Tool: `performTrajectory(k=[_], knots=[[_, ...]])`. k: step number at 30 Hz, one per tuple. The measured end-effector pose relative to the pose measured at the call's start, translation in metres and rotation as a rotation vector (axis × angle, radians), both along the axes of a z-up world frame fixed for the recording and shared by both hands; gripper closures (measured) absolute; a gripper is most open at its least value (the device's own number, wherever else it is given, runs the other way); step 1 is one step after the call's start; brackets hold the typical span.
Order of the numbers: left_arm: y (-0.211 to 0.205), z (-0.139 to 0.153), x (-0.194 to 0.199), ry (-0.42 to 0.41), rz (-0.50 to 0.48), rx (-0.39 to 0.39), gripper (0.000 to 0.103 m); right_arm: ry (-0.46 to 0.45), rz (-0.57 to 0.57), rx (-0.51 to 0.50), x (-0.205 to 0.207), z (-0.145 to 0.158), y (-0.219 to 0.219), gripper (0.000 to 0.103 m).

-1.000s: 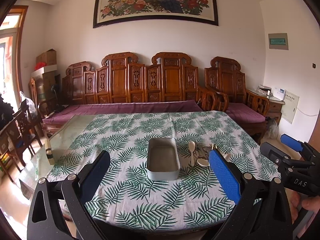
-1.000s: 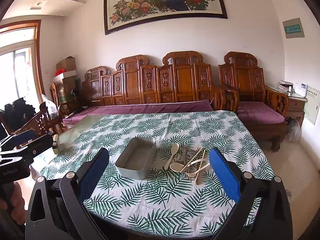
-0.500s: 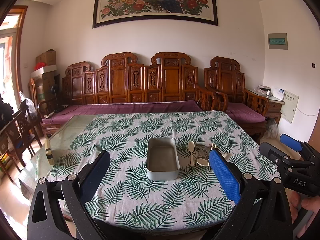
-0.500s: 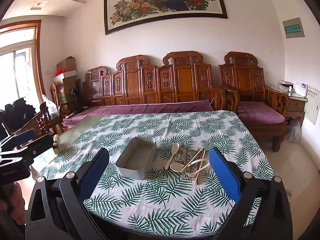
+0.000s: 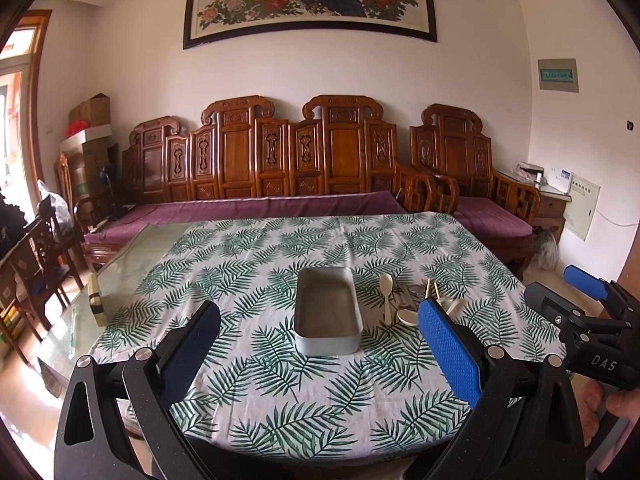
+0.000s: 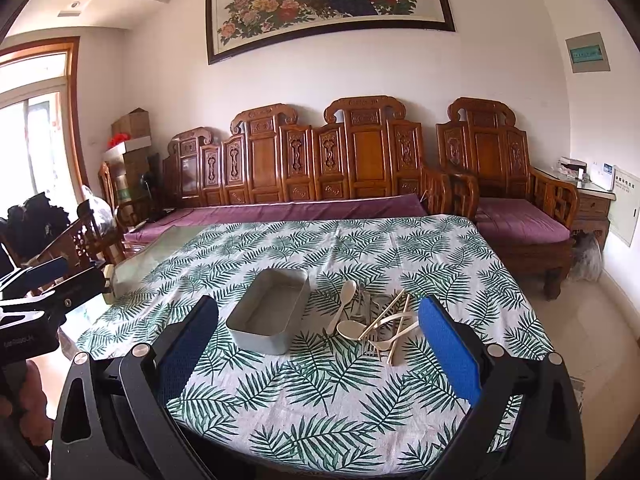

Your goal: Organize utensils

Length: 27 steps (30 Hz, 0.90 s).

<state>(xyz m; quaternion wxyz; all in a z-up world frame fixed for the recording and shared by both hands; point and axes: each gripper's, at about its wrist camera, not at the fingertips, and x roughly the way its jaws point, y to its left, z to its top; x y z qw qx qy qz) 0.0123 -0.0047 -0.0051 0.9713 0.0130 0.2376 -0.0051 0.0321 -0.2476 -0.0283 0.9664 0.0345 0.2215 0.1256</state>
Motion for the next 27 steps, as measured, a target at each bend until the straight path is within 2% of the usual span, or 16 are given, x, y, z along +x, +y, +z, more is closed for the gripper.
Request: performTrajectory(k=[9, 14, 20, 27], knots=[[0.000, -0.036, 0.039, 0.092, -0.033, 0.022, 0.007, 0.046, -0.003, -0.030, 0.036, -0.031, -0.012, 0.004], [-0.004, -0.051, 0.059, 0.113, -0.055, 0.045, 0.007, 0.058, 0.002, -0.054, 0.058, -0.045, -0.019, 0.006], [-0.014, -0.067, 0.082, 0.152, -0.105, 0.055, 0.007, 0.091, 0.004, -0.114, 0.092, -0.062, -0.030, 0.016], [-0.029, -0.090, 0.113, 0.208, -0.165, 0.055, 0.007, 0.206, 0.011, -0.136, 0.149, -0.102, -0.050, 0.031]])
